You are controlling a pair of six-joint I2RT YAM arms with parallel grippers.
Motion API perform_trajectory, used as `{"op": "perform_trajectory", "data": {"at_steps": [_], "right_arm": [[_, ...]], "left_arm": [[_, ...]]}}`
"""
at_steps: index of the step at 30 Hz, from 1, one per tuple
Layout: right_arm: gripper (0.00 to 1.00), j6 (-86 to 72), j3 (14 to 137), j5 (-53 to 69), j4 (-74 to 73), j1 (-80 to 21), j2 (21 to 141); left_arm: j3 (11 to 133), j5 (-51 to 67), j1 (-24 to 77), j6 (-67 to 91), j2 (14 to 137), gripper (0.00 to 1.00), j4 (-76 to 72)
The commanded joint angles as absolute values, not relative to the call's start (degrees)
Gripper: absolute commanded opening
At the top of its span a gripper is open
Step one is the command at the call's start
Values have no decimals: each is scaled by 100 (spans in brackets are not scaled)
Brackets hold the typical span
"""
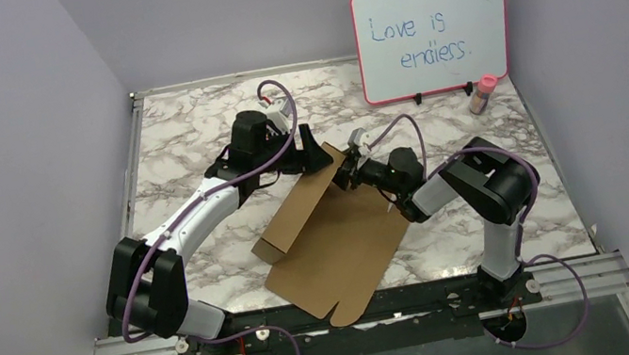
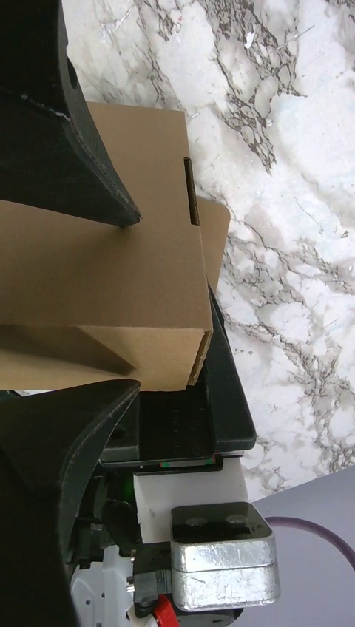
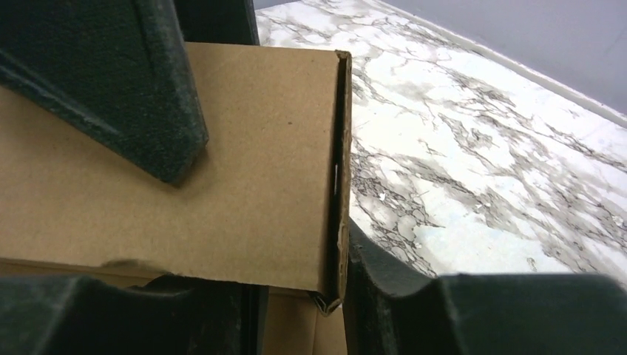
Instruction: Fold the paper box
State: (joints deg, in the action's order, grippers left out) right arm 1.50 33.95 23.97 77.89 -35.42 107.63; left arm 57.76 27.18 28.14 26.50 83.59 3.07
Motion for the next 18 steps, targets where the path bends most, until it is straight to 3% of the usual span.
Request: {"op": "perform_trajectory", "data": {"at_steps": [1, 8, 18], "right_arm": [[36, 91, 3365, 2108, 8083, -3568, 10687], [27, 21, 3353, 1827, 7798, -3568, 10429], [22, -334, 3875, 1028, 5929, -3671, 10038]], "left_arm": [[5994, 2989, 2840, 2601, 8365, 77, 519], [5995, 3245, 2522, 2770, 8350, 77, 497], [6389, 3066, 2194, 2387, 8607, 80, 1281]]}}
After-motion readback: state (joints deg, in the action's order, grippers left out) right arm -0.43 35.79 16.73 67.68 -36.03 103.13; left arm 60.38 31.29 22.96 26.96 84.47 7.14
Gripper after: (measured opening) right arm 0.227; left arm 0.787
